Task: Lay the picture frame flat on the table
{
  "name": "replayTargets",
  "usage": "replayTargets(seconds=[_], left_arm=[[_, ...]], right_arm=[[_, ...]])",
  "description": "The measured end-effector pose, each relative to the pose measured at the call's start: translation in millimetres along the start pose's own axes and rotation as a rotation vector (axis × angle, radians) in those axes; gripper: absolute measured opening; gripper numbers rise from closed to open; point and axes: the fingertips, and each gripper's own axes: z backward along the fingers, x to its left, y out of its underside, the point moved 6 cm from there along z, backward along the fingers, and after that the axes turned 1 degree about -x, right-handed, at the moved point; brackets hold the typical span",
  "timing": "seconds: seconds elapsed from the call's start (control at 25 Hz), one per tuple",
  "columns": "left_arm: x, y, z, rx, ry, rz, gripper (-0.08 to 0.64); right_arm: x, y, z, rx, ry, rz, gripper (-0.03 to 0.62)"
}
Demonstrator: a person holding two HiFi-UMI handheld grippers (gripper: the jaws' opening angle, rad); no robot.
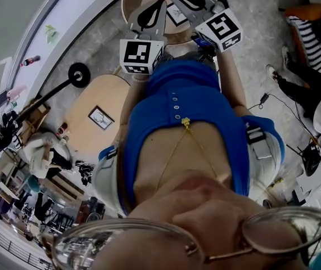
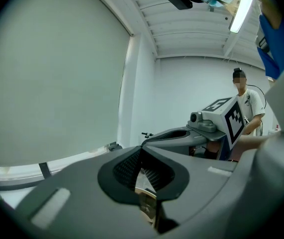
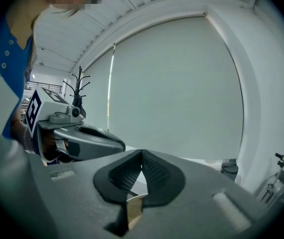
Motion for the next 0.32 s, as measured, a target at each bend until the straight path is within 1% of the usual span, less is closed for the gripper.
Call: replayTargets(seconds=[0.16, 0.32], left_arm=[[-12, -1, 0, 0.003, 0.008, -0.007, -0.002], [-14, 0, 1, 0.004, 0.011, -0.006, -0.002]], right_arm=[[1, 0, 12, 0.005, 0.004, 0.007, 0.002], [2, 2, 13, 0.009, 0.007, 0.010, 0.002]])
